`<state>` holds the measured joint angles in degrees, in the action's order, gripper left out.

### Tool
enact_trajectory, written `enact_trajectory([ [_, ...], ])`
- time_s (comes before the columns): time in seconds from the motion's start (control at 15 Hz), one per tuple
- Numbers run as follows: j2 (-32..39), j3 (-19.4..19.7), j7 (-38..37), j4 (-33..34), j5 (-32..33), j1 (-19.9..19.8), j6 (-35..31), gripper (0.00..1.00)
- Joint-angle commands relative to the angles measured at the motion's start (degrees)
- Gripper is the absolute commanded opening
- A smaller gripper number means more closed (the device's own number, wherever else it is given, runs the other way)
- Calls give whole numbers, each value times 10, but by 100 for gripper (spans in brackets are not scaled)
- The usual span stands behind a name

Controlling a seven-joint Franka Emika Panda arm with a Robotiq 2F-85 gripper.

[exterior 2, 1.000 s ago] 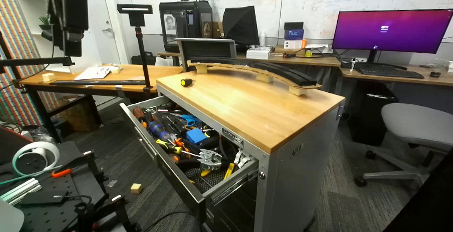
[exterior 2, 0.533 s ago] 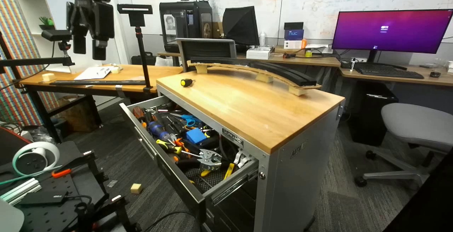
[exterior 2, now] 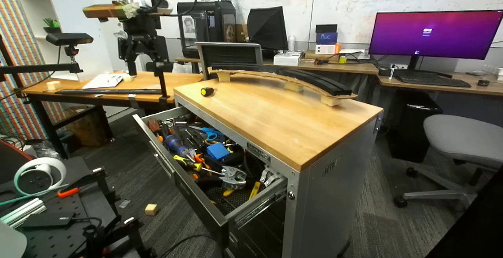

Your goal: Place the screwdriver inside the open drawer then close the drawer

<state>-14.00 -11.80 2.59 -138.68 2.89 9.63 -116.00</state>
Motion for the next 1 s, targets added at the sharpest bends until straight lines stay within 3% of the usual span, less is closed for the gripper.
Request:
enact_trajectory([
  [0.0, 139, -18, -46, 114, 41, 6, -60, 100],
  [0.2, 240, -17, -76, 207, 80, 15, -81, 100],
  [0.27, 167, -11, -52, 128, 56, 14, -82, 100],
  [0.93, 329, 12, -122, 286, 109, 31, -70, 100],
])
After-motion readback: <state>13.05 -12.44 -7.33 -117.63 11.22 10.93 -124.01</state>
